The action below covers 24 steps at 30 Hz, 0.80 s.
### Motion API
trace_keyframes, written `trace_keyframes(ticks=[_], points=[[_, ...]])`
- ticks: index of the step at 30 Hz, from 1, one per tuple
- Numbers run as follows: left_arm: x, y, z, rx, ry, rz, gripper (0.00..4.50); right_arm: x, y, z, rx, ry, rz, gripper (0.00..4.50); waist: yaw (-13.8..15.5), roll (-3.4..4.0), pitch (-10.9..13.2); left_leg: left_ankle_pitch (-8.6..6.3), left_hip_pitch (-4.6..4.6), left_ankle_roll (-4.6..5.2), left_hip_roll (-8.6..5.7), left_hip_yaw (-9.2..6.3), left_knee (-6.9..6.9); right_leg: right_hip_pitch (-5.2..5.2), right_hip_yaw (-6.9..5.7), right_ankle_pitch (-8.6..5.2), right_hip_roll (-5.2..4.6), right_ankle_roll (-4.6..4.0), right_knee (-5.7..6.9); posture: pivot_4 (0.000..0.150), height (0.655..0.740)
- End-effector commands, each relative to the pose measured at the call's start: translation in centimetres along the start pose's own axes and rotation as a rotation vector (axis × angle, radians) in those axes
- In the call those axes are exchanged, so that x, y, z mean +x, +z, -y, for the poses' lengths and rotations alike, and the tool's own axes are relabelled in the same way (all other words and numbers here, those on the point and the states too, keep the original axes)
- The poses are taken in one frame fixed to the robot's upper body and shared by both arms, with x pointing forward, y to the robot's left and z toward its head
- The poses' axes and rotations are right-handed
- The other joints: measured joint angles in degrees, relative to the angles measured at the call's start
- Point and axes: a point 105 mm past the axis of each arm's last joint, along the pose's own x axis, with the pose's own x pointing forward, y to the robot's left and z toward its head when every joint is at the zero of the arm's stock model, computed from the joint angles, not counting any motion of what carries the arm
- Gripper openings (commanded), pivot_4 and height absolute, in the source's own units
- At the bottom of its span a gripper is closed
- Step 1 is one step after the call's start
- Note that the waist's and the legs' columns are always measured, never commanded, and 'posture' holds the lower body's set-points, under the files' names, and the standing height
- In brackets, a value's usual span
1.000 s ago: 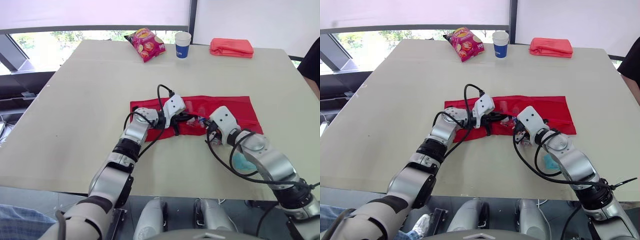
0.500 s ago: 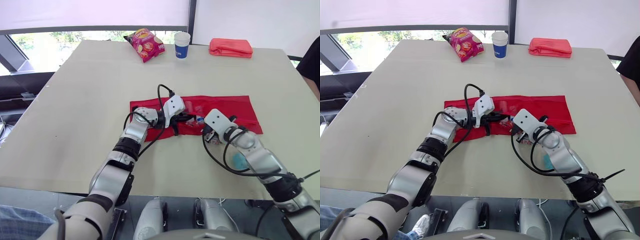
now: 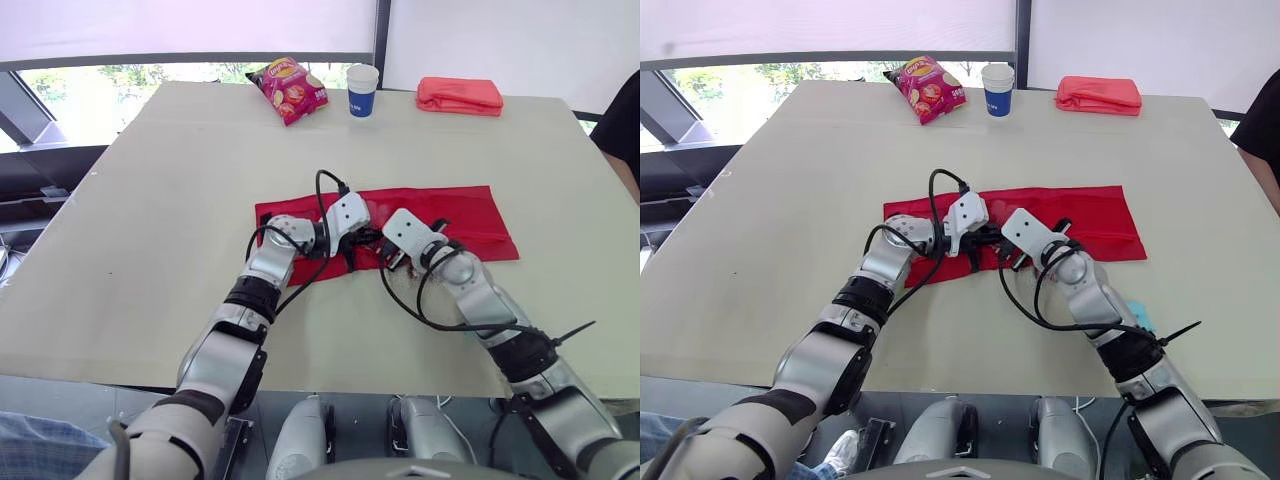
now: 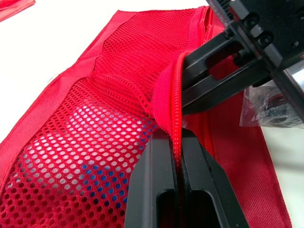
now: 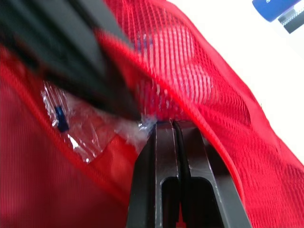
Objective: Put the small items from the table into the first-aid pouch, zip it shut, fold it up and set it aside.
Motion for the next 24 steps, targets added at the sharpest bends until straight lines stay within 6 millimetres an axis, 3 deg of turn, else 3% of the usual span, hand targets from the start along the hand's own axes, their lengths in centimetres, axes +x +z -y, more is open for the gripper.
trace_keyframes(ticks=[1,7,12,14,19,24], points=[[0.6,0.8,0.9,0.044,-0.041,0.026,0.00,0.2,2.1,0.2,-0.031,-0.009,0.079,0.05,0.0,0.00,0.0,0.00,-0.01,0.00,0.00,0.00,0.00,0.00,0.00,0.00,0.00,0.00,0.00,0.150,0.7400],[0.7,0.8,0.9,0.049,-0.038,0.028,0.00,0.1,2.0,-0.1,-0.016,-0.002,0.085,0.05,0.0,0.00,0.0,0.00,0.01,-0.01,0.00,0.00,0.00,0.00,0.00,0.00,0.00,0.00,0.02,0.150,0.7400],[0.6,0.6,0.5,0.050,-0.013,0.018,0.00,-0.9,1.6,0.8,-0.030,-0.018,0.077,0.05,0.1,0.00,0.0,0.01,0.01,-0.01,0.00,0.01,0.00,0.00,0.01,0.00,0.00,0.00,0.03,0.150,0.7400],[0.4,0.4,-0.1,0.048,0.016,0.009,0.00,-2.6,2.5,0.9,-0.098,0.024,0.123,0.05,0.3,0.00,0.0,0.01,-0.02,-0.01,-0.01,-0.01,0.01,0.00,-0.01,0.00,-0.01,0.00,0.02,0.150,0.7400],[0.3,0.3,-0.8,0.048,0.051,0.003,0.00,-5.9,3.6,0.4,-0.075,0.118,0.177,0.05,0.1,0.00,0.0,0.00,0.01,0.00,-0.02,-0.03,0.03,0.01,0.03,-0.10,0.01,0.17,0.02,0.150,0.7400],[0.2,0.1,-1.4,0.049,0.081,-0.005,0.00,-10.7,5.9,1.3,0.065,0.189,0.380,0.05,0.4,-0.02,0.0,0.00,0.01,0.00,-0.01,-0.06,0.09,0.03,0.03,-0.11,0.03,0.17,0.08,0.150,0.7400]])
